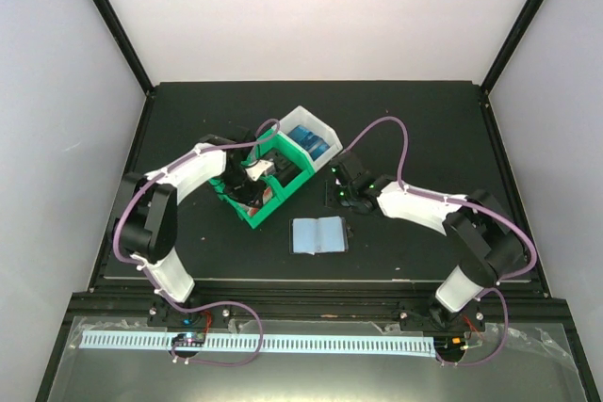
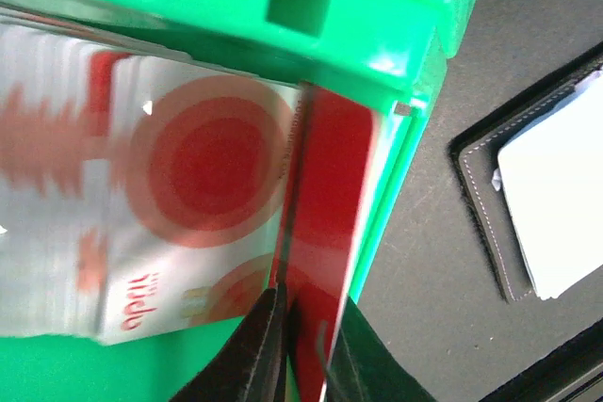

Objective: Put the credit cards into the card holder
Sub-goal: Pick up the credit card from the storage box.

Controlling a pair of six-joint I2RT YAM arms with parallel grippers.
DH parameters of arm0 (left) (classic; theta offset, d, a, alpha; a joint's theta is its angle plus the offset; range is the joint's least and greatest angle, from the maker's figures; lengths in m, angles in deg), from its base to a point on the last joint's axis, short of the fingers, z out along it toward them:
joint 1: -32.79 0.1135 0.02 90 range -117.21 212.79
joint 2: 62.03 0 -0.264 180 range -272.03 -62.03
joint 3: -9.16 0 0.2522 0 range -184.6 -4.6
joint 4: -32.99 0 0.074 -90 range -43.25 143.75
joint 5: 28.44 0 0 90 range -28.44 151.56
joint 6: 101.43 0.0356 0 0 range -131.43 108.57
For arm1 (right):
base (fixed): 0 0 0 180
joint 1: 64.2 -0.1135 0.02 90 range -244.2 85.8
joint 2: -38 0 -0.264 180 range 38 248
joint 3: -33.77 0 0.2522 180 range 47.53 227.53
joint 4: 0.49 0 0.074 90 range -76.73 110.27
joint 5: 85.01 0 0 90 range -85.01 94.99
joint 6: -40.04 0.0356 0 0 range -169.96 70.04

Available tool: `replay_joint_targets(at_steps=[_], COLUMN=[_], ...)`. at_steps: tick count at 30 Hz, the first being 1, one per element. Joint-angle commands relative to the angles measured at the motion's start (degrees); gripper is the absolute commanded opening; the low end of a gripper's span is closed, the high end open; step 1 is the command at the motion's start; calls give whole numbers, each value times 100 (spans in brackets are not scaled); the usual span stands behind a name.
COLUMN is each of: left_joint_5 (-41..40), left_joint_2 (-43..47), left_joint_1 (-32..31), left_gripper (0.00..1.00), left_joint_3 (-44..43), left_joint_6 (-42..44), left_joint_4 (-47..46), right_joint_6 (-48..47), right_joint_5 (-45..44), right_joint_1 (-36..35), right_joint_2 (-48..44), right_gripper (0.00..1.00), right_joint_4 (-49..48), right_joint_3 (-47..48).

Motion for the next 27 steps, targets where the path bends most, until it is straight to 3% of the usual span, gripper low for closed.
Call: replay_joint_targets(at_steps=[1,10,15,17,22,27], left_joint_5=[48,-109,-250,-126,950,2451], left_joint_2=[408,897,1618,1970,2955,3628], left_joint_1=[-34,-20,82,231,734,1137], left_gripper=[10,2,2,2,2,2], left_joint_3=[-30,38,189,256,540,836], left_joint_6=[45,-69,-340,-534,-1302,-2348], left_joint_4=[44,-11,-204,-329,-985,-1862], right_joint_6=[-64,-93,1,124,494,759], right_joint_5=[17,657,1634,2068,2889,3562], right_joint_1=[-51,-177,-242,-249,-260,-272], right_joint_2=[-220,-253,-317,-302,-232,54], right_gripper=[27,29,39,48,66,70], right_joint_4=[110,-143,-988,-1470,-2608,-2826], right_joint_3=[137,340,392,430,729,1444])
